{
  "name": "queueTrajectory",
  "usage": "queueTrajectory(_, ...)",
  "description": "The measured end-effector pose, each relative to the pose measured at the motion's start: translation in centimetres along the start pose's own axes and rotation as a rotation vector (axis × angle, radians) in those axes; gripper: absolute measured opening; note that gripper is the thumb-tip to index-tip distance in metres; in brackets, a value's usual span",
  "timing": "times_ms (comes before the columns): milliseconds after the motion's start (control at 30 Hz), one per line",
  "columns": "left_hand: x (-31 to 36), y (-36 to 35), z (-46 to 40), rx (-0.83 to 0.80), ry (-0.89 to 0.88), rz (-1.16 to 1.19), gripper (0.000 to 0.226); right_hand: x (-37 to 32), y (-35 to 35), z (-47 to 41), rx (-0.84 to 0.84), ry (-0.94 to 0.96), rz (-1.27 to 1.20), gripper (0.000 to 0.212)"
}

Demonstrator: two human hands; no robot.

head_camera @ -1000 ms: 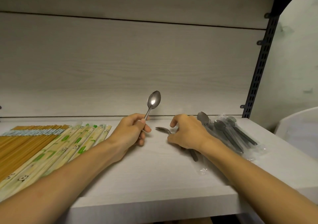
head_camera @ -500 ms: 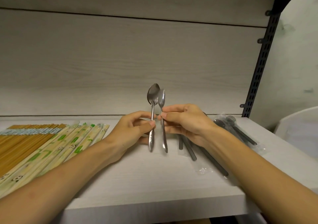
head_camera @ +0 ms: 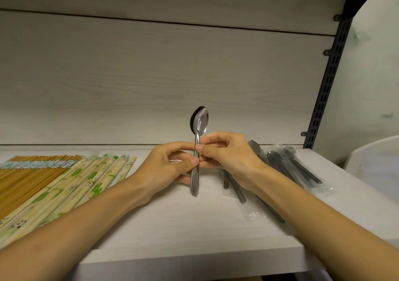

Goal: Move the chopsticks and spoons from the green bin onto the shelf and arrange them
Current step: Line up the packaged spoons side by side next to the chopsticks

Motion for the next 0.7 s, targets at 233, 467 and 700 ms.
queueTrajectory(233,0.1,-0.5,-0.1,-0.044,0.005,-0.018,0.026,0.5,0.2,-0.2,-0.011,-0.064,-0.001,0.020)
queueTrajectory(467,-0.6,1.6,-0.6,0.110,0.076,0.026,0.019,-4.9,4.1,-0.3,0.256,0.229,0.263,0.005)
queueTrajectory(700,-0.2,1.9,-0.6,0.131,-0.017,-0.065,0.014,-7.2,8.8,1.0,0.330,0.275,0.600,0.003)
Point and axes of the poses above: each hand's wrist, its own z-axis away from the middle knuckle, its own y-axis out of the back of the hand, x = y × z, the point moved 8 cm from there along -z, towards the middle knuckle, and after that the axes turned 11 degrees about -z, right-handed, at the moved point
